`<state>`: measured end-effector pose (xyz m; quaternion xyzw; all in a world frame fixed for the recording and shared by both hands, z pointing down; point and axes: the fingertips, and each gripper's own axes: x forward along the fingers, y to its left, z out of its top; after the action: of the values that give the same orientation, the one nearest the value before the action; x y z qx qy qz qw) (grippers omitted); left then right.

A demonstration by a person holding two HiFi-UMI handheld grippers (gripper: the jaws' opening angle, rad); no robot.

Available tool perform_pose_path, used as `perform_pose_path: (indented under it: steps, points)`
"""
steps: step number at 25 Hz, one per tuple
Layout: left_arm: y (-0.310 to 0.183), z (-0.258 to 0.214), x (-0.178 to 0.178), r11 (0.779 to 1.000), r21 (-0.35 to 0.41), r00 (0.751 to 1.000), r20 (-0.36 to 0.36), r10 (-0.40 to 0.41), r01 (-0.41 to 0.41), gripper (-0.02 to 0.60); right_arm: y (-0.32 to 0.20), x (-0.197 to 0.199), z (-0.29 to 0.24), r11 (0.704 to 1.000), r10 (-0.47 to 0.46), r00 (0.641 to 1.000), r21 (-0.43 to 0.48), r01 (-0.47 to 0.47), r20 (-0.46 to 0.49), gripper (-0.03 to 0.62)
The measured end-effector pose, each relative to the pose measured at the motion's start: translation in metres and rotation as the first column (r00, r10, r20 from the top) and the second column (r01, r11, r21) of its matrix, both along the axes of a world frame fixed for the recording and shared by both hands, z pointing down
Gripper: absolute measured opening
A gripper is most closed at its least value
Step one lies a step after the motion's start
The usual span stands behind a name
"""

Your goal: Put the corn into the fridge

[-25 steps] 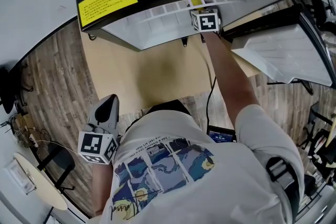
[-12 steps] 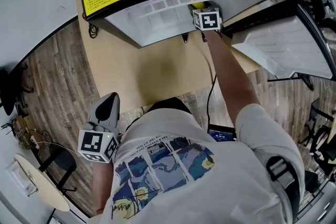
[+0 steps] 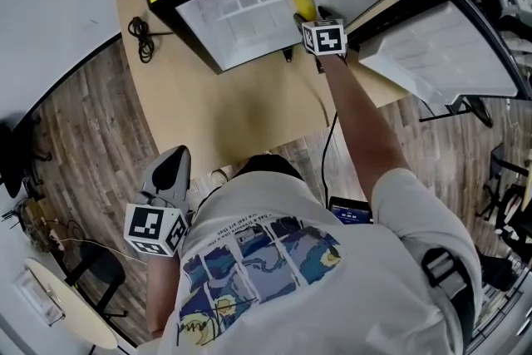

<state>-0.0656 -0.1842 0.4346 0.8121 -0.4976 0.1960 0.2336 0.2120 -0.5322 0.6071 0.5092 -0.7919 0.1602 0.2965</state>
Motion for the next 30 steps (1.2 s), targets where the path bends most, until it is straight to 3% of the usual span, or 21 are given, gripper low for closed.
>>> perform_pose_path:
  steps: [14, 22, 30]
  points:
    - [0.043, -0.003, -0.022, 0.997, 0.042, 0.997, -0.048, 0.066, -0.064, 0.009, 0.096, 0.002, -0.025, 0.998, 0.056, 0.998, 0.013, -0.056, 0.011, 0.258]
    - [0.071, -0.002, -0.032, 0.991, 0.064, 0.990, -0.073, 0.123, -0.119, 0.009, 0.178, -0.025, -0.042, 1.000, 0.027, 0.999, 0.013, -0.027, 0.040, 0.255]
    - [0.098, 0.000, -0.037, 0.978, 0.074, 0.975, -0.090, 0.201, -0.195, 0.009, 0.264, -0.056, -0.070, 1.000, 0.017, 0.993, 0.023, -0.019, 0.117, 0.172]
